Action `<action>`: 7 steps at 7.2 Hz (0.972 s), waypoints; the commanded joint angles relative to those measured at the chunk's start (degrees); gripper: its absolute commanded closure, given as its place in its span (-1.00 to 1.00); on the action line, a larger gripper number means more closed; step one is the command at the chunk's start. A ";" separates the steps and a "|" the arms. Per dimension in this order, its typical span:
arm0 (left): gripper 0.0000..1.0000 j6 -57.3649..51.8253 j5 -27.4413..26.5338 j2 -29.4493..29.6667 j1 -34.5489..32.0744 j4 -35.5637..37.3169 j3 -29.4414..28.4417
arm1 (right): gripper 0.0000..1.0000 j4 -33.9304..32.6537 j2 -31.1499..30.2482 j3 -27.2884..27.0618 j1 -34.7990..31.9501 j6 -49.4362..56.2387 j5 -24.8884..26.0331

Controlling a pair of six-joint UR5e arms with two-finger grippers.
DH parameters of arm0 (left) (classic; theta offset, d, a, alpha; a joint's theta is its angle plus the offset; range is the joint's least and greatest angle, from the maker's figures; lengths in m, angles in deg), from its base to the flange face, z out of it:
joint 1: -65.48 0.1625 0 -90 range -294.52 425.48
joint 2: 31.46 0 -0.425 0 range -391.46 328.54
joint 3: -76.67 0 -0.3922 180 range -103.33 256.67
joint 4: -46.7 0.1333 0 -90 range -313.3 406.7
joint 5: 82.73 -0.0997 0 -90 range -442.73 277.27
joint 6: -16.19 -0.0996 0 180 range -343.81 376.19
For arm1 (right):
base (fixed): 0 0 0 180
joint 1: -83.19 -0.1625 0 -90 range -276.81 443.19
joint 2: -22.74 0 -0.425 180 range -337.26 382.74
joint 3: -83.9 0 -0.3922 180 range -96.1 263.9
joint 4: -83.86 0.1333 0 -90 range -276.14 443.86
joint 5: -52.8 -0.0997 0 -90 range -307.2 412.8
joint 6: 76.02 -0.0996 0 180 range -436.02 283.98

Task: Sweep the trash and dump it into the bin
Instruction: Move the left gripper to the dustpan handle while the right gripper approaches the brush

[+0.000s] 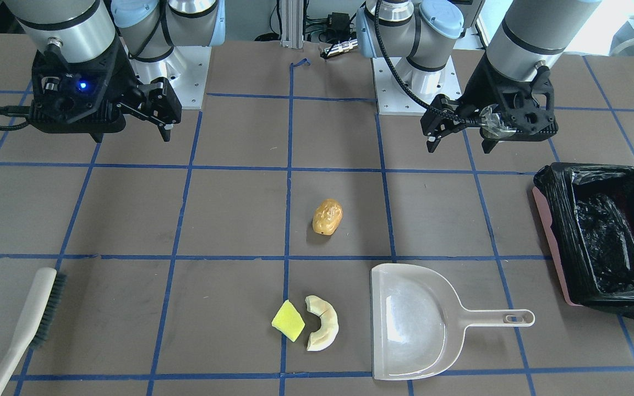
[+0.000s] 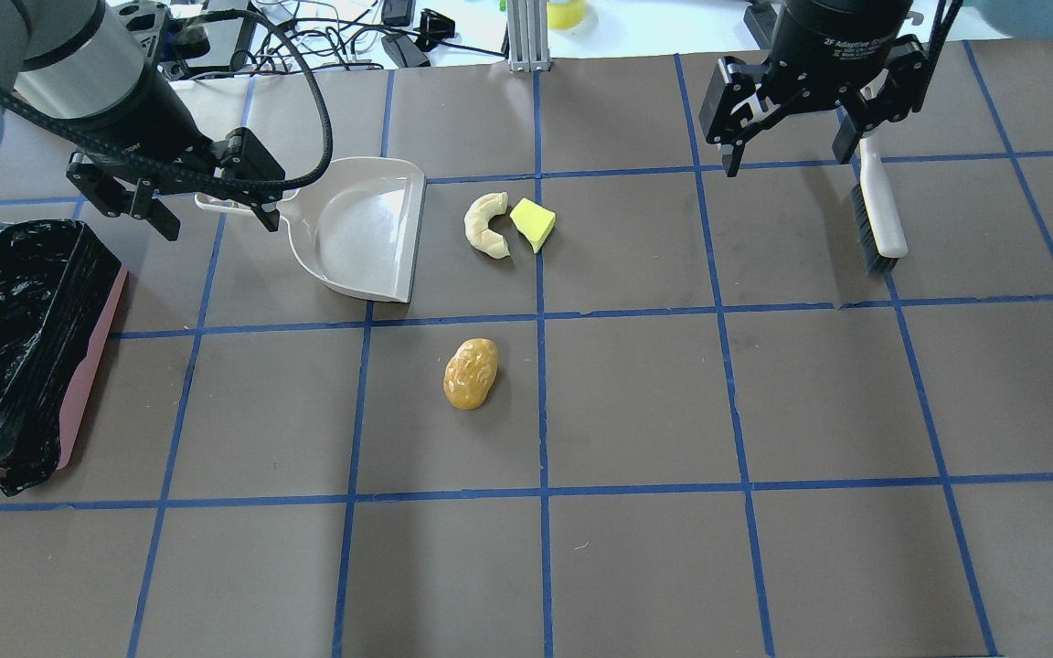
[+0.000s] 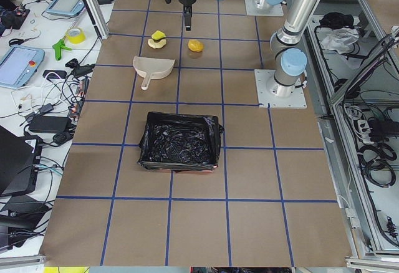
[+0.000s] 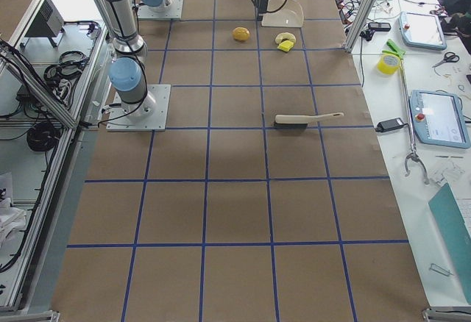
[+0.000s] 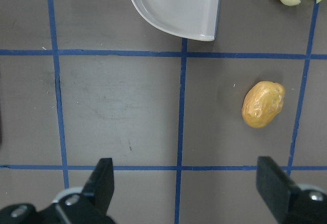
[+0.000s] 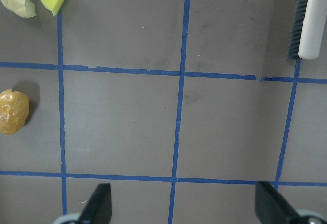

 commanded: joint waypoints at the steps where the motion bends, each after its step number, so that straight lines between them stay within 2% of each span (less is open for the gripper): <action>1: -1.00 0.00 -0.21 -0.04 0.19 -0.07 0.03 | -1.00 0.10 0.00 -0.01 0.00 -0.04 -0.09; 5: -1.00 -0.09 -0.12 0.84 0.45 0.63 0.11 | -1.00 -0.85 0.35 -0.18 0.44 0.48 -0.44; 7: -1.00 0.79 -0.12 1.19 1.68 5.71 -0.06 | -1.00 -5.05 1.40 -0.01 4.19 0.57 -0.79</action>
